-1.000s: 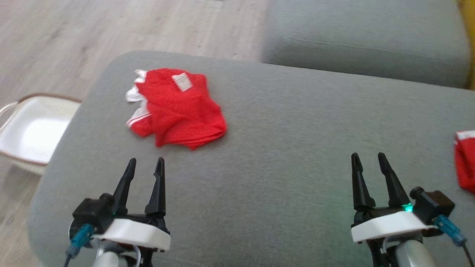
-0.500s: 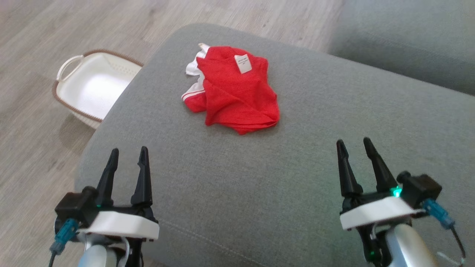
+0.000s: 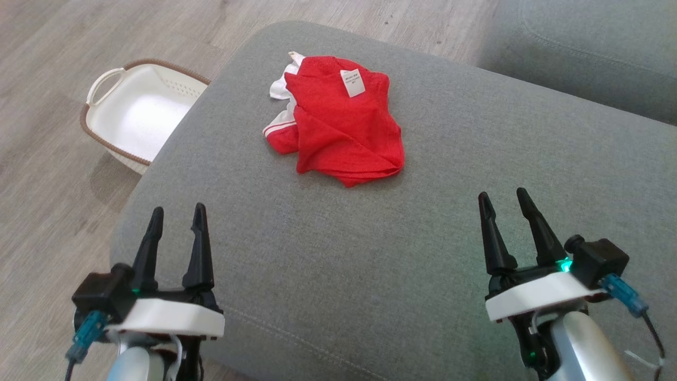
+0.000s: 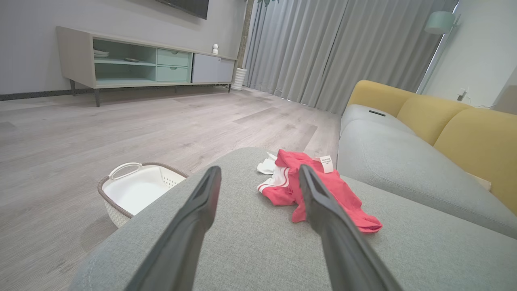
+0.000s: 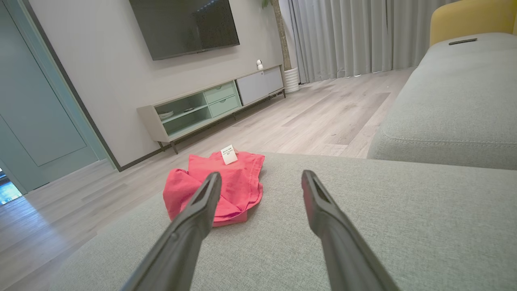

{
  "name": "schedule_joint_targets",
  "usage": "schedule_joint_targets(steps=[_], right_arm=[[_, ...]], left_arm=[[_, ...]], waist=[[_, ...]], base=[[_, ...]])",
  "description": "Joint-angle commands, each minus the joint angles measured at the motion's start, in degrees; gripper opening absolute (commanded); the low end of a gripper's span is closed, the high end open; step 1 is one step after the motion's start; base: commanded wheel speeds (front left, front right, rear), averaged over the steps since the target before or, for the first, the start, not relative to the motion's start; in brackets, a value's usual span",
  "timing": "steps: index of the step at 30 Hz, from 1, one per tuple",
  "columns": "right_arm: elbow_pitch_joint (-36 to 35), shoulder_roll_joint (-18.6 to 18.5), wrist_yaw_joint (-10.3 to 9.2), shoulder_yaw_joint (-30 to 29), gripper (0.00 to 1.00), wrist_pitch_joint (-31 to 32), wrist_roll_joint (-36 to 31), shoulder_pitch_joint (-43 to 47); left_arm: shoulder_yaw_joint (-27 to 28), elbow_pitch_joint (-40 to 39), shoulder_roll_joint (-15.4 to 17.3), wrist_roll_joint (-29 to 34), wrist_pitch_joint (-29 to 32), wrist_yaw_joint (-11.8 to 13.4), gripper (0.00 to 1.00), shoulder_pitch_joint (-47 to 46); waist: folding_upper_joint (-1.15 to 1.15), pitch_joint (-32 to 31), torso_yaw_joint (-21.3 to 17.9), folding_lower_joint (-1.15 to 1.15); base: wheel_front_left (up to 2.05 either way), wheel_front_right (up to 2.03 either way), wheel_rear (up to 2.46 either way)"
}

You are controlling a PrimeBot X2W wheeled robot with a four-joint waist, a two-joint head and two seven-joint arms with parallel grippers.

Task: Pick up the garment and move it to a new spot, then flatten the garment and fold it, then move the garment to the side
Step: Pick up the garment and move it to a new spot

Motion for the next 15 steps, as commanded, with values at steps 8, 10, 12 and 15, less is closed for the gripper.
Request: schedule_joint_targets(steps=[8,10,12,15], right_arm=[[-3.3,-0.5,-0.05,-1.3,1.0,0.1,-1.0,-0.8],[-3.8,-0.6,-0.05,-1.9,1.0,0.3,-1.2,-0.6],[-5.2,-0.8,-0.05,-2.6,1.0,1.3,-2.0,-0.7],[-7.6,-1.5,-0.05,-3.9,1.0,3.0,-3.1,-1.0]], left_arm=[[4.0,0.6,0.4,1.3,-0.3,-1.9,1.0,-5.5],[4.2,1.3,0.4,1.7,-0.3,-2.4,1.0,-6.3],[5.4,2.6,0.4,2.7,-0.3,-3.3,1.0,-7.9],[6.4,5.8,1.4,3.9,-0.3,-4.7,1.0,-11.4]], waist=[[0.0,0.5,-0.8,0.0],[0.0,0.7,-0.9,0.0],[0.0,2.0,-2.0,0.0],[0.0,4.2,-3.6,0.0]], base=[[0.0,0.0,0.0],[0.0,0.0,0.0],[0.0,0.0,0.0],[0.0,0.0,0.0]])
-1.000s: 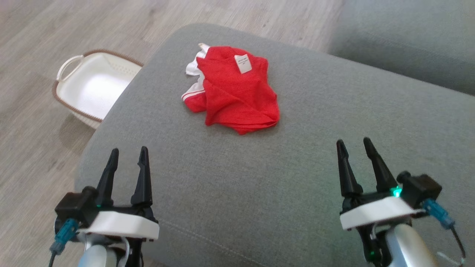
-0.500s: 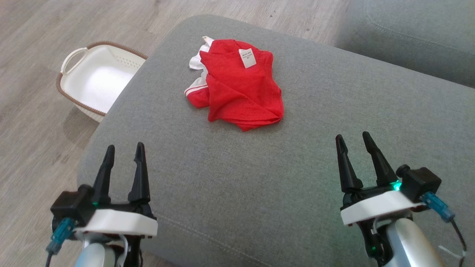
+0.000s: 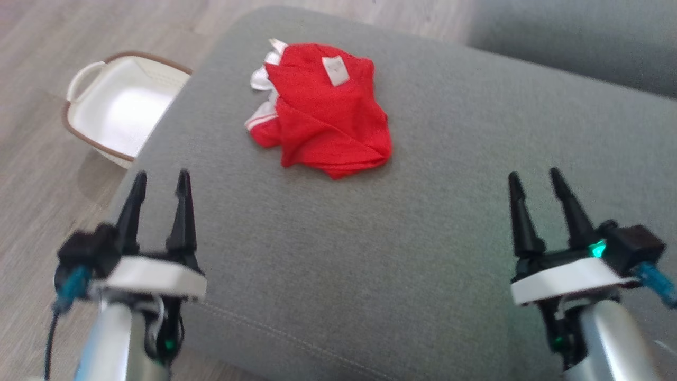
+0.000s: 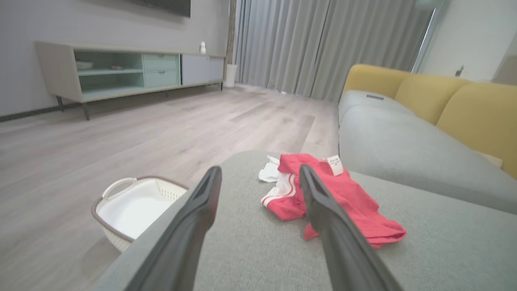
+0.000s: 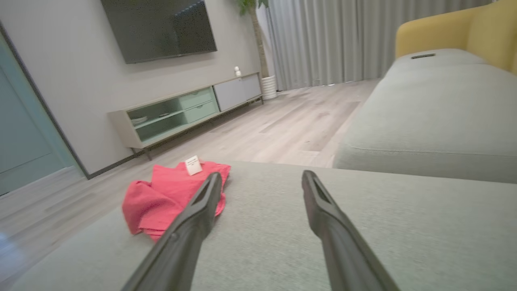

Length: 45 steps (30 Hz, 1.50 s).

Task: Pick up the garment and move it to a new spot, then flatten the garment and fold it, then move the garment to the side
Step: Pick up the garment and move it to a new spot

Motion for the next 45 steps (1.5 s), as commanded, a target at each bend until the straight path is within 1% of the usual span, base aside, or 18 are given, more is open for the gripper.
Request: schedule_joint_targets(steps=[1,3,7,10,15,18,21,24,27,32,33,34,37,38,39,40,42,45], right_arm=[[-2.6,-1.2,-0.05,0.7,1.0,0.4,-0.5,-1.4],[-4.4,-2.0,-0.05,-0.4,1.0,1.8,-1.3,-1.8],[-8.4,-3.5,-0.05,-2.7,1.0,4.6,-2.5,-2.8],[-11.3,-4.3,-0.05,-4.3,1.0,6.5,-3.2,-3.2],[-14.9,-5.2,-0.05,-5.4,1.0,8.8,-3.9,-4.1],[-16.4,-5.1,-0.05,-5.8,1.0,9.5,-4.2,-4.5],[-17.4,-5.0,-0.05,-5.7,1.0,9.8,-4.5,-4.9],[-17.9,-4.8,-0.05,-5.6,1.0,9.8,-4.8,-5.3],[-18.1,-4.6,-0.05,-5.6,1.0,9.6,-5.0,-5.5],[-18.0,-4.5,-0.05,-5.8,1.0,9.2,-5.2,-5.5],[-17.9,-4.5,-0.05,-5.7,1.0,9.1,-5.2,-5.4],[-17.6,-4.5,-0.05,-5.6,1.0,9.0,-5.2,-5.4],[-16.7,-4.1,-0.05,-5.3,1.0,8.5,-5.2,-5.4],[-16.4,-3.9,-0.05,-5.2,1.0,8.3,-5.2,-5.3],[-16.4,-3.9,-0.05,-5.2,1.0,8.3,-5.2,-5.3],[-16.0,-3.8,-0.05,-5.1,1.0,8.1,-5.1,-5.3],[-15.2,-3.6,-0.05,-4.9,1.0,7.7,-4.9,-5.1],[-13.9,-3.1,-0.05,-4.4,1.0,6.8,-4.5,-4.9]], left_arm=[[2.0,-0.9,1.4,0.3,-0.3,-0.3,1.0,-3.9],[1.4,2.0,2.8,0.3,-0.3,-1.0,1.0,-7.4],[-1.6,10.8,6.5,-1.2,-0.1,-1.5,1.0,-15.5],[-7.6,17.1,9.6,-4.4,1.3,-1.6,1.0,-22.2],[-17.8,25.5,14.0,-13.2,5.2,-1.6,1.0,-31.7],[-23.1,29.3,15.4,-19.2,8.3,-1.6,1.0,-35.8],[-27.5,33.2,17.0,-23.0,10.8,-1.6,1.0,-39.1],[-29.7,37.2,17.8,-26.4,11.6,-1.7,1.0,-41.6],[-31.6,40.4,18.1,-28.7,11.1,-1.7,1.0,-43.3],[-34.9,42.6,18.0,-32.8,10.5,-1.7,1.0,-44.5],[-35.8,42.6,18.0,-33.6,10.5,-1.7,0.6,-44.6],[-36.6,42.5,18.1,-34.4,10.2,-1.7,0.0,-44.5],[-38.7,42.4,19.0,-35.7,7.2,-1.7,0.0,-44.3],[-39.1,42.6,19.3,-35.8,5.3,-1.7,0.0,-44.3],[-39.1,42.6,19.3,-35.8,5.3,-1.7,0.0,-44.3],[-39.3,42.8,19.5,-36.0,3.6,-1.7,0.0,-44.4],[-39.0,42.7,19.7,-36.5,1.1,-1.7,0.0,-44.5],[-37.4,41.5,20.4,-35.6,-0.2,-1.7,0.0,-44.5]], waist=[[0.0,2.1,-1.6,0.0],[0.0,3.7,-2.4,0.0],[0.0,7.1,-4.2,0.0],[0.0,9.4,-5.3,0.0],[0.0,12.8,-7.3,0.0],[0.0,14.4,-8.4,0.0],[0.0,16.0,-9.4,0.0],[0.0,17.3,-10.6,0.0],[0.0,18.0,-11.6,0.0],[0.0,18.6,-12.5,0.0],[0.0,18.5,-12.6,0.0],[0.0,18.3,-12.7,0.0],[0.0,17.1,-12.7,0.0],[0.0,16.4,-12.6,0.0],[0.0,16.4,-12.6,0.0],[0.0,15.8,-12.6,0.0],[0.0,14.2,-12.4,0.0],[0.0,11.6,-12.1,0.0]], base=[[0.0,0.0,0.0],[0.0,0.0,0.0],[0.0,0.0,0.0],[0.0,0.0,0.0],[0.0,0.0,0.0],[0.0,0.0,0.0],[0.0,0.0,0.0],[0.0,0.0,0.0],[0.0,0.0,0.0],[0.0,0.0,0.0],[0.0,0.0,0.0],[0.0,0.0,0.0],[0.0,0.0,0.0],[0.0,0.0,0.0],[0.0,0.0,0.0],[0.0,0.0,0.0],[0.0,0.0,0.0],[0.0,0.0,0.0]])
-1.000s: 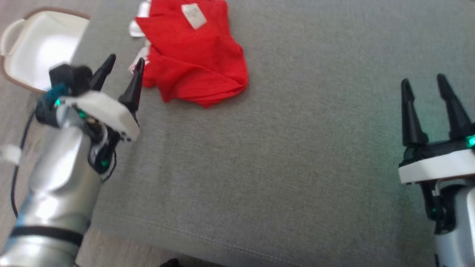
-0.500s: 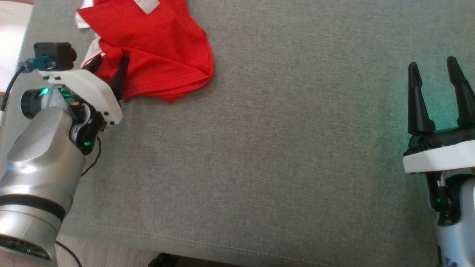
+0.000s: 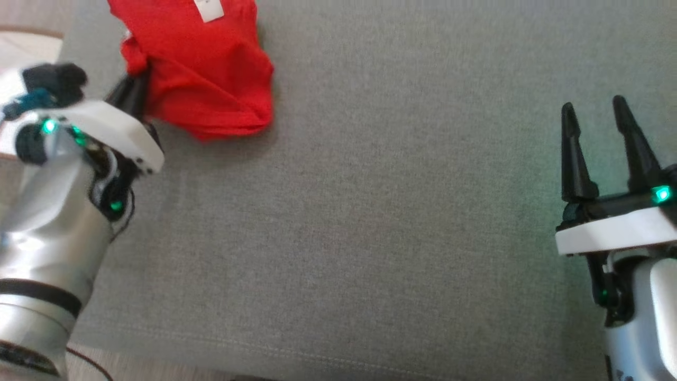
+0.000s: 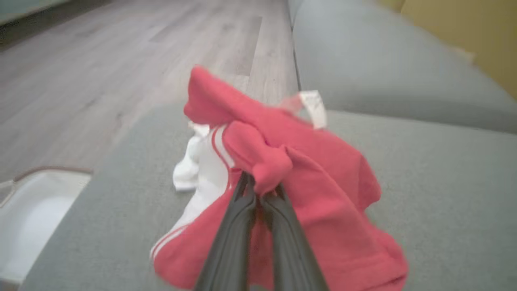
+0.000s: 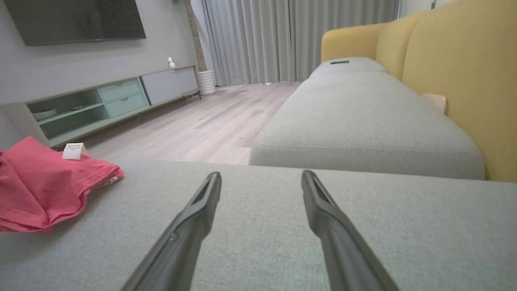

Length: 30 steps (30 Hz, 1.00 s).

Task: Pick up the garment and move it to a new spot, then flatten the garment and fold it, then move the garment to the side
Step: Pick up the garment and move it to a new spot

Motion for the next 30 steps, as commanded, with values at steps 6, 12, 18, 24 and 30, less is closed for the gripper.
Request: schedule_joint_targets(steps=[6,12,18,24,30], right_arm=[[0.9,1.2,-0.05,2.4,1.0,-2.4,1.2,0.5],[3.8,2.4,-0.05,3.7,1.0,-4.2,2.3,1.2],[5.5,3.1,-0.05,4.5,1.0,-5.6,3.0,1.2],[6.5,3.5,-0.05,5.5,1.0,-6.4,3.4,0.4],[7.0,3.8,-0.05,5.9,1.0,-7.0,3.5,-0.5]], left_arm=[[13.9,-16.9,5.7,10.7,-0.8,3.1,0.0,2.8],[23.3,-32.3,5.3,20.9,-0.8,5.2,0.0,11.9],[26.6,-39.7,4.4,27.0,-0.8,4.8,0.0,17.3],[25.0,-41.0,2.7,29.4,-0.8,3.2,0.0,18.1],[21.9,-40.6,-2.5,30.3,-0.8,3.0,0.0,17.1]], waist=[[0.0,-6.7,-0.2,0.0],[0.0,-10.7,-1.9,0.0],[0.0,-12.4,-4.0,0.0],[0.0,-12.9,-7.0,0.0],[0.0,-12.6,-10.4,0.0]], base=[[0.0,0.0,0.0],[0.0,0.0,0.0],[0.0,0.0,0.0],[0.0,0.0,0.0],[0.0,0.0,0.0]])
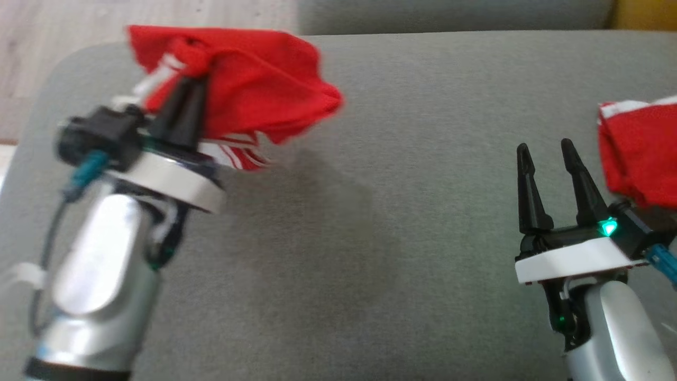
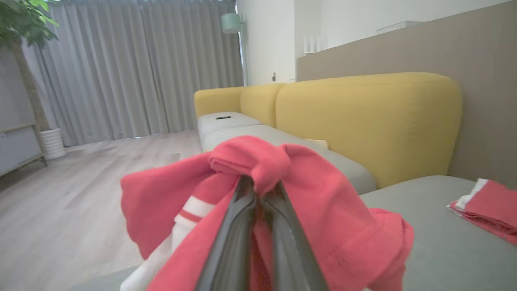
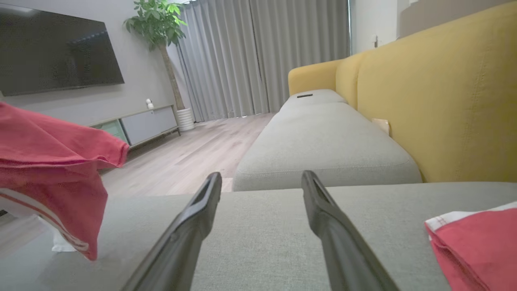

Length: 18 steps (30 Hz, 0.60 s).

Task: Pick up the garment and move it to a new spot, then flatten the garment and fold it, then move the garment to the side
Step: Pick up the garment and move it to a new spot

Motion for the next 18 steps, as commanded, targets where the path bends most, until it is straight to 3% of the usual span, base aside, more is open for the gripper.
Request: schedule_joint_targets(steps=[1,7,8,9,10,11,18], right_arm=[[-1.6,0.3,-0.05,1.6,1.0,-0.7,0.5,-3.1],[-1.3,0.6,-0.05,1.9,1.0,-1.2,0.6,-4.2],[-1.3,0.6,-0.05,1.9,1.0,-1.2,0.6,-4.2],[-1.1,0.6,-0.05,2.0,1.0,-1.3,0.6,-4.4],[-1.0,0.7,-0.05,2.1,1.0,-1.4,0.6,-4.5],[-0.8,0.7,-0.05,2.2,1.0,-1.5,0.7,-4.7],[0.2,1.0,-0.05,1.8,1.0,-2.3,0.9,-5.0]], left_arm=[[0.9,-1.0,-1.1,0.4,-0.7,0.1,0.0,-3.4],[-4.4,3.9,-9.2,2.1,-0.7,0.3,0.0,-4.8],[-4.4,3.9,-9.2,2.1,-0.7,0.3,0.0,-4.8],[-5.4,5.4,-10.2,2.3,-0.7,0.3,0.1,-5.1],[-6.4,6.7,-11.1,2.4,-0.7,0.3,0.82,-5.3],[-7.4,7.8,-11.7,2.3,-0.7,0.2,1.0,-5.5],[-12.4,11.8,-13.0,0.9,-0.7,-0.2,1.0,-5.5]], waist=[[0.0,0.5,-2.4,0.0],[0.0,1.7,-6.3,0.0],[0.0,1.7,-6.3,0.0],[0.0,1.8,-7.0,0.0],[0.0,2.0,-7.6,0.0],[0.0,2.1,-8.3,0.0],[0.0,2.2,-9.5,0.0]], base=[[0.0,0.0,0.0],[0.0,0.0,0.0],[0.0,0.0,0.0],[0.0,0.0,0.0],[0.0,0.0,0.0],[0.0,0.0,0.0],[0.0,0.0,0.0]])
